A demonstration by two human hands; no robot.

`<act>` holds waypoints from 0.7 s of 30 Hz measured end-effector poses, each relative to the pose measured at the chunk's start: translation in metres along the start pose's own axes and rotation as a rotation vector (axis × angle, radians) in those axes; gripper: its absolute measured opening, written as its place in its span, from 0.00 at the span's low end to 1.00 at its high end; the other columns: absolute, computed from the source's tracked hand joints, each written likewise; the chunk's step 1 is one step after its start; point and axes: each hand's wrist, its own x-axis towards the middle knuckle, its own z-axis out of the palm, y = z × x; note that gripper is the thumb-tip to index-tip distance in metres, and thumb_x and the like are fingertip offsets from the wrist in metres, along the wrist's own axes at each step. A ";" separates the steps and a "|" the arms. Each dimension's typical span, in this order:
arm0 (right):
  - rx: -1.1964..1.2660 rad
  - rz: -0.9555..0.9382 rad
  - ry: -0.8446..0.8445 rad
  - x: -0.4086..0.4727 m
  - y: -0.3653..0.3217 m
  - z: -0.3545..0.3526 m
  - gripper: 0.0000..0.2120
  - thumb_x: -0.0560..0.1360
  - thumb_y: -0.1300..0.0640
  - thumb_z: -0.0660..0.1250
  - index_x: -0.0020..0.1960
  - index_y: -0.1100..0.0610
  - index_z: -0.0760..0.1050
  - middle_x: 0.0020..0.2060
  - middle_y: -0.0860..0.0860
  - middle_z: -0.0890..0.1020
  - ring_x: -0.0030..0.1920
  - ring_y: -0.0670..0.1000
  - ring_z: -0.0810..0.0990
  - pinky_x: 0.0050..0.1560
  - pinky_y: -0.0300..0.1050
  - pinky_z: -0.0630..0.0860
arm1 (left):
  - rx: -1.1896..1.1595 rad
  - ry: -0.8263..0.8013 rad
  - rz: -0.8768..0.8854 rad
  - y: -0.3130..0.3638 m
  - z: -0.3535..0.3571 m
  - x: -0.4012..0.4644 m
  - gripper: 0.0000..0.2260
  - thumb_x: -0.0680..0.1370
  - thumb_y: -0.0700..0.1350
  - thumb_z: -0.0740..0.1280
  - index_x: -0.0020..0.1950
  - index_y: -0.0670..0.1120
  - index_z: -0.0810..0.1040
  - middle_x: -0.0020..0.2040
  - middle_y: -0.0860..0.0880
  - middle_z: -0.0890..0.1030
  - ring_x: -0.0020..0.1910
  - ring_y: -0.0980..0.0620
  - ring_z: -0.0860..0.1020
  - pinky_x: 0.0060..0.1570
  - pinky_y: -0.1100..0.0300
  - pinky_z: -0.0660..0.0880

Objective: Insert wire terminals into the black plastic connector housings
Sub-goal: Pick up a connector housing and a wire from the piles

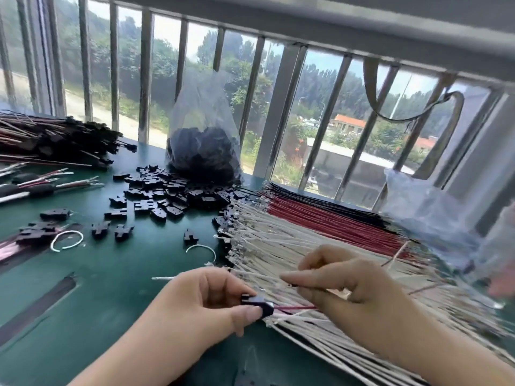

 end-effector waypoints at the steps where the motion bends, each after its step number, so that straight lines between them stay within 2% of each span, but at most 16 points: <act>1: 0.004 0.005 0.042 -0.002 -0.001 0.001 0.11 0.71 0.53 0.70 0.48 0.36 0.82 0.38 0.40 0.80 0.42 0.41 0.78 0.39 0.26 0.69 | 0.002 0.005 0.008 0.001 0.001 0.000 0.07 0.61 0.43 0.77 0.37 0.52 0.84 0.28 0.48 0.83 0.27 0.59 0.78 0.30 0.73 0.71; 4: -0.005 0.030 0.144 -0.004 -0.007 0.002 0.13 0.67 0.57 0.76 0.42 0.39 0.83 0.31 0.37 0.79 0.35 0.37 0.76 0.34 0.23 0.67 | -0.029 0.025 0.037 0.002 0.000 -0.001 0.09 0.58 0.44 0.76 0.37 0.49 0.84 0.28 0.45 0.82 0.26 0.58 0.78 0.29 0.74 0.71; 6: -0.016 0.048 0.130 -0.005 -0.011 0.003 0.11 0.65 0.58 0.77 0.38 0.41 0.83 0.30 0.36 0.80 0.34 0.36 0.77 0.33 0.23 0.67 | -0.028 0.018 0.053 0.003 0.000 -0.001 0.11 0.55 0.46 0.76 0.37 0.49 0.84 0.28 0.44 0.82 0.27 0.57 0.79 0.30 0.73 0.72; 8: -0.026 0.073 0.095 -0.005 -0.012 0.004 0.11 0.65 0.58 0.77 0.36 0.41 0.83 0.30 0.36 0.81 0.34 0.35 0.77 0.34 0.23 0.67 | -0.031 0.008 0.061 0.004 0.001 0.000 0.10 0.57 0.42 0.76 0.37 0.47 0.84 0.28 0.44 0.82 0.26 0.56 0.79 0.29 0.72 0.72; 10: -0.024 0.086 0.061 -0.004 -0.013 0.005 0.10 0.66 0.59 0.77 0.36 0.43 0.83 0.30 0.35 0.81 0.34 0.35 0.77 0.34 0.23 0.67 | -0.035 0.003 0.071 0.005 0.002 0.000 0.08 0.58 0.38 0.76 0.35 0.46 0.85 0.27 0.44 0.82 0.25 0.56 0.78 0.28 0.72 0.72; 15: -0.074 0.030 0.024 -0.004 -0.010 0.004 0.09 0.68 0.58 0.75 0.42 0.44 0.82 0.35 0.36 0.79 0.40 0.37 0.77 0.39 0.24 0.68 | -0.001 0.028 0.108 0.003 0.001 0.001 0.12 0.54 0.46 0.75 0.36 0.48 0.85 0.28 0.43 0.82 0.27 0.56 0.79 0.30 0.72 0.73; 18: -0.153 -0.029 0.041 -0.006 -0.004 0.006 0.05 0.72 0.54 0.69 0.45 0.46 0.81 0.38 0.40 0.79 0.42 0.41 0.78 0.42 0.29 0.71 | 0.004 0.050 0.122 0.000 0.001 0.001 0.12 0.57 0.44 0.81 0.38 0.49 0.85 0.29 0.42 0.82 0.27 0.55 0.79 0.32 0.71 0.74; 21: -0.236 -0.082 0.053 -0.007 0.000 0.008 0.05 0.74 0.54 0.66 0.46 0.47 0.80 0.38 0.40 0.78 0.41 0.40 0.76 0.41 0.30 0.70 | -0.016 0.063 0.122 -0.002 0.001 0.002 0.10 0.58 0.43 0.78 0.38 0.49 0.85 0.28 0.42 0.82 0.27 0.55 0.79 0.31 0.70 0.74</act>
